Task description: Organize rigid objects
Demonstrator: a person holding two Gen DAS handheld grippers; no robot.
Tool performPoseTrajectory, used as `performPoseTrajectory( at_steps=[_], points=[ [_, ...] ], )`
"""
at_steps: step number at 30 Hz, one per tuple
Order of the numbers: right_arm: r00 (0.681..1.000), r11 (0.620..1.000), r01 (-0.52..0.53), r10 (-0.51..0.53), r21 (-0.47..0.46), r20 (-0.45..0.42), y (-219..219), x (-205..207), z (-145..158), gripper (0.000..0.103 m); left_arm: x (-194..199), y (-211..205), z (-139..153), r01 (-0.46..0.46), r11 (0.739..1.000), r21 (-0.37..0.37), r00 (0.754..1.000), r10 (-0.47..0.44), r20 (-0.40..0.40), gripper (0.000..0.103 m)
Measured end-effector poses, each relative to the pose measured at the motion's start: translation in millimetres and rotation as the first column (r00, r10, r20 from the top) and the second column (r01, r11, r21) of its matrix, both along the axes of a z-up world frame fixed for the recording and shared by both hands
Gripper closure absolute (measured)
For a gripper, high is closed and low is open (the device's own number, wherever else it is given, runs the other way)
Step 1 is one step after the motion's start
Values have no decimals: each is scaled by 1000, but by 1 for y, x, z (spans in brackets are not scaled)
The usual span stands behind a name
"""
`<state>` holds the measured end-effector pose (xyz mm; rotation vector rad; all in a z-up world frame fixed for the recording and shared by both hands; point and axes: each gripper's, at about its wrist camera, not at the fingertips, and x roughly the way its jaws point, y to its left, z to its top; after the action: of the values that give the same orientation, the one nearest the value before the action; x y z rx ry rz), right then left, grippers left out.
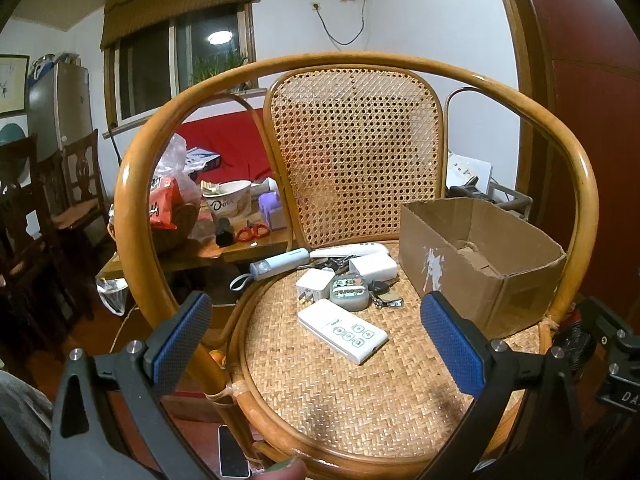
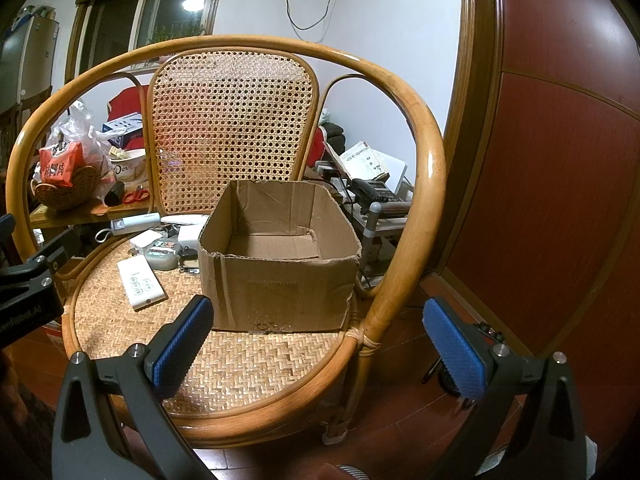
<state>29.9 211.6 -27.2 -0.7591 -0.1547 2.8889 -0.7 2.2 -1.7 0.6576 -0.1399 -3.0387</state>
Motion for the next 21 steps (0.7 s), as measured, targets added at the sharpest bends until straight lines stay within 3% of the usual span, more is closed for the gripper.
performPoseTrajectory(
  at_steps=[14, 17, 19, 21],
  points=[
    [1000, 1000, 15, -15, 0, 6, 4, 0, -5, 0, -4, 3, -5, 54, 999, -2, 998, -54, 27, 0],
    [998, 998, -59, 59, -37, 8, 4, -4, -7, 0, -2, -3, -2, 138, 988, 66, 990, -137, -14, 0],
    [995, 996, -66, 70, -55, 74, 5, -10, -12, 0, 3, -7, 1, 188, 976, 113, 981, -180, -70, 0],
    [993, 990, -89, 97, -110, 70, 9, -13, -8, 0, -4, -3, 3, 200, 976, 92, 980, -199, -15, 0]
  ],
)
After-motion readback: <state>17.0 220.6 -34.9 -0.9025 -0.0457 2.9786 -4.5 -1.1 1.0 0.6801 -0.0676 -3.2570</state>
